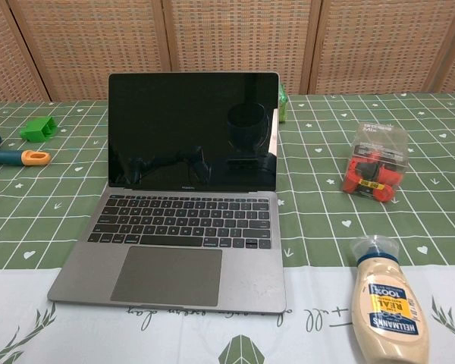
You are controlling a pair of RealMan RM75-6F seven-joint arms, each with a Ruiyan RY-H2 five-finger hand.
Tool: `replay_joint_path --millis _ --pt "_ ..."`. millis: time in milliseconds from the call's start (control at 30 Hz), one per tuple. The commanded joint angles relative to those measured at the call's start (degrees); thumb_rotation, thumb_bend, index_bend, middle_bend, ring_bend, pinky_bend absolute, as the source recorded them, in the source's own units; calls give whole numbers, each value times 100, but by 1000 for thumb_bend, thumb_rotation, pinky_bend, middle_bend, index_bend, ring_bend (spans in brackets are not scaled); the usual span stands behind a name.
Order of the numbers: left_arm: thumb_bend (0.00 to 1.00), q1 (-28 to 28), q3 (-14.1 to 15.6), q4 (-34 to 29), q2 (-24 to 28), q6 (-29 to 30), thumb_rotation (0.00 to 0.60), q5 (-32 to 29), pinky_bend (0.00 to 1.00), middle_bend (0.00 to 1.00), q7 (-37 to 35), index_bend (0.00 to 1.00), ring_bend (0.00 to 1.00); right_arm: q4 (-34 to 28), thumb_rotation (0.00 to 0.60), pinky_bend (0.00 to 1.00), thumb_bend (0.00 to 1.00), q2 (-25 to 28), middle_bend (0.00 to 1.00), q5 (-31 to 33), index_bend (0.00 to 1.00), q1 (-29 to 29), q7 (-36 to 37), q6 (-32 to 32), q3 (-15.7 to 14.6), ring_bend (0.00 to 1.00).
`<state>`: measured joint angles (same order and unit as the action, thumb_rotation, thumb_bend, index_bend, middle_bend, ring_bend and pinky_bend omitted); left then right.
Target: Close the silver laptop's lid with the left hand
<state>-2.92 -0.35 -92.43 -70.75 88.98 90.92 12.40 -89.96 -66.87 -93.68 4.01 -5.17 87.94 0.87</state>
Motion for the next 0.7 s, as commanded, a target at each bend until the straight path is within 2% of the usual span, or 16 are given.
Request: replay_joint_path --millis 33,467,700 --pt "65 5 1 7 5 3 600 -9 0 0 -12 0 0 -3 600 0 16 2 0 -9 0 -4 -1 9 -3 0" --pt "65 -16 -26 -61 73 -32 600 -49 0 0 -134 0 0 -6 600 0 16 22 0 20 0 -13 34 38 24 0" --pt "66 -131 -85 -185 107 -261 600 -189 0 0 -145 0 0 32 600 0 16 51 0 162 0 11 161 -33 85 0"
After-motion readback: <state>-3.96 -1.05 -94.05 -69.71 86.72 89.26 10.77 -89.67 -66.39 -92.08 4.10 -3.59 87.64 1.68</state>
